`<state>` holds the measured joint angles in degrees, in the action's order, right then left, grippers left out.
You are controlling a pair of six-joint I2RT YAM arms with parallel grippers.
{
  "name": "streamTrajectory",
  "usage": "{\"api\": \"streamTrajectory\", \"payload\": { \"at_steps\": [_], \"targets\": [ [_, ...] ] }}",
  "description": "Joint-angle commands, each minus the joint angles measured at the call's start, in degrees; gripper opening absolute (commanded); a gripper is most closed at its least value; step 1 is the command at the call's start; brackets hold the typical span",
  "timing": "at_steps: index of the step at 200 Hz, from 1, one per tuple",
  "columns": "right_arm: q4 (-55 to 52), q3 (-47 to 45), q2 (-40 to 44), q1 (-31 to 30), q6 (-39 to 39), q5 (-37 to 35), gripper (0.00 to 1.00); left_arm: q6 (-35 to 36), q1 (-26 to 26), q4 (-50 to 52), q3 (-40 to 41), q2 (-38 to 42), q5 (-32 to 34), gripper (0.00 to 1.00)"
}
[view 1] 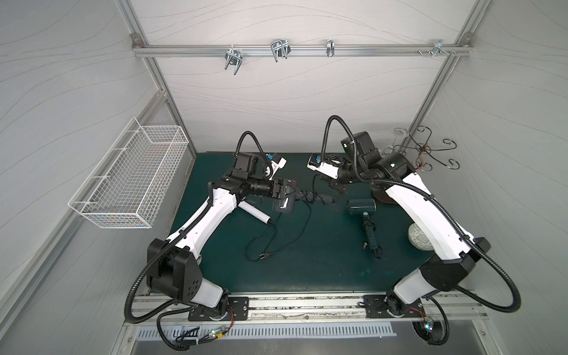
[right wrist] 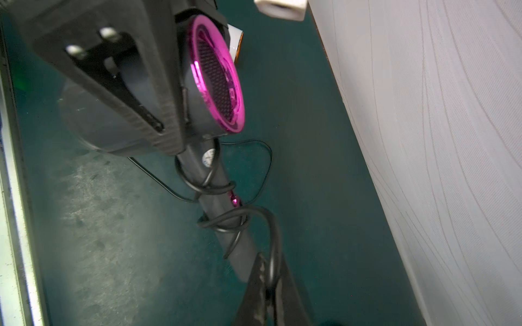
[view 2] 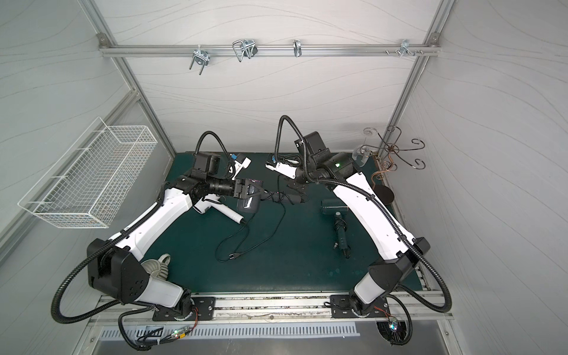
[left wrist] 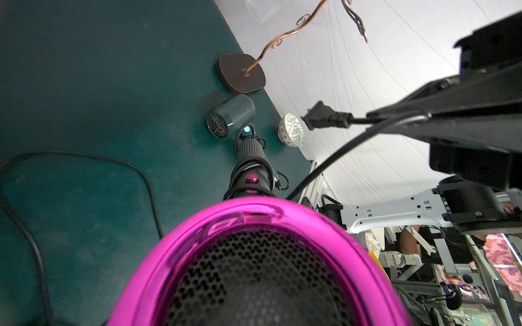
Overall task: Wrap the cord around the hair dryer
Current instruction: Wrap the power cord around the hair dryer.
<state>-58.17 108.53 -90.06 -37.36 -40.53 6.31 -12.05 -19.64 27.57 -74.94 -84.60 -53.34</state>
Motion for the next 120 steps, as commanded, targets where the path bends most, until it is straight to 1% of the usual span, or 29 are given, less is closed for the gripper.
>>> {"api": "streamTrajectory", "payload": {
  "at_steps": [1, 26, 48, 81, 120],
  "targets": [
    [5.87, -0.86, -0.55, 2.94, -3.69, 6.59, 0.00, 1.38, -1.97, -1.85, -1.30, 0.86, -7.73, 0.00],
    [6.74, -2.48, -1.38, 6.31, -4.90, 13.63, 0.00, 0.26, -4.05, -3.43, -0.92, 0.75, -11.64, 0.00],
    [7.81, -4.22, -2.27, 9.59, -4.67, 20.08, 0.00, -0.14, -5.40, -4.26, -1.09, 0.97, -13.47, 0.00],
    [12.16, -9.89, -4.07, 15.41, -1.20, 32.93, 0.00, -2.71, -5.41, -8.10, -1.68, 1.44, -16.00, 0.00],
    [16.21, -13.51, -8.08, 19.31, 4.96, 47.55, 0.00, -5.53, -5.40, -12.27, -2.27, 1.54, -18.50, 0.00]
  ]
}}
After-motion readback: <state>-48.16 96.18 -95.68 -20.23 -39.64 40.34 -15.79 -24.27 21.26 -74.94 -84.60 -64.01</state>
